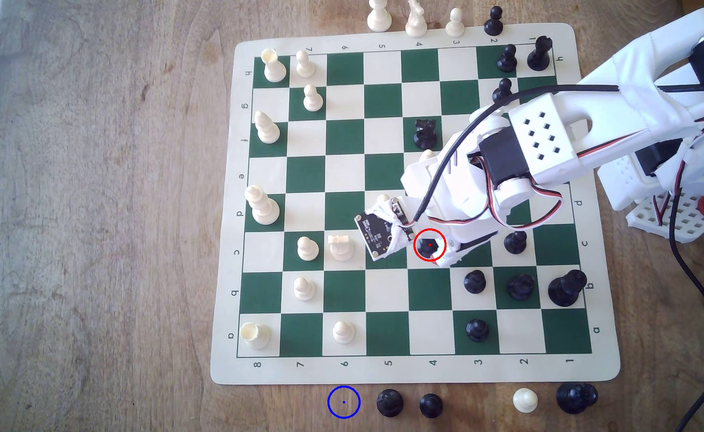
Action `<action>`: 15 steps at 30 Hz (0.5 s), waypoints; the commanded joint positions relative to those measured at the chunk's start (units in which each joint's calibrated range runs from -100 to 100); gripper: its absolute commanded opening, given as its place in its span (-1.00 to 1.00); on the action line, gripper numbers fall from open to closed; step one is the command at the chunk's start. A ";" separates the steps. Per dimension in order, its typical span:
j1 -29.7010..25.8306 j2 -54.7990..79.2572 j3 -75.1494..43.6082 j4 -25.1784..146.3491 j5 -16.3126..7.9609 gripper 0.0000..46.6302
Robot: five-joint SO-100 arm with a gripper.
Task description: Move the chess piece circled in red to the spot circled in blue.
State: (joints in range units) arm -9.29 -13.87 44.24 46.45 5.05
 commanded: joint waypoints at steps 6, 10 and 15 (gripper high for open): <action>-1.07 -0.82 -6.16 0.23 -0.29 -0.70; -1.46 -0.82 -7.43 1.38 -0.29 -0.78; -1.07 -0.99 -12.87 5.39 -0.68 -0.84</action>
State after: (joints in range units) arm -10.55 -13.78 39.27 49.24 4.81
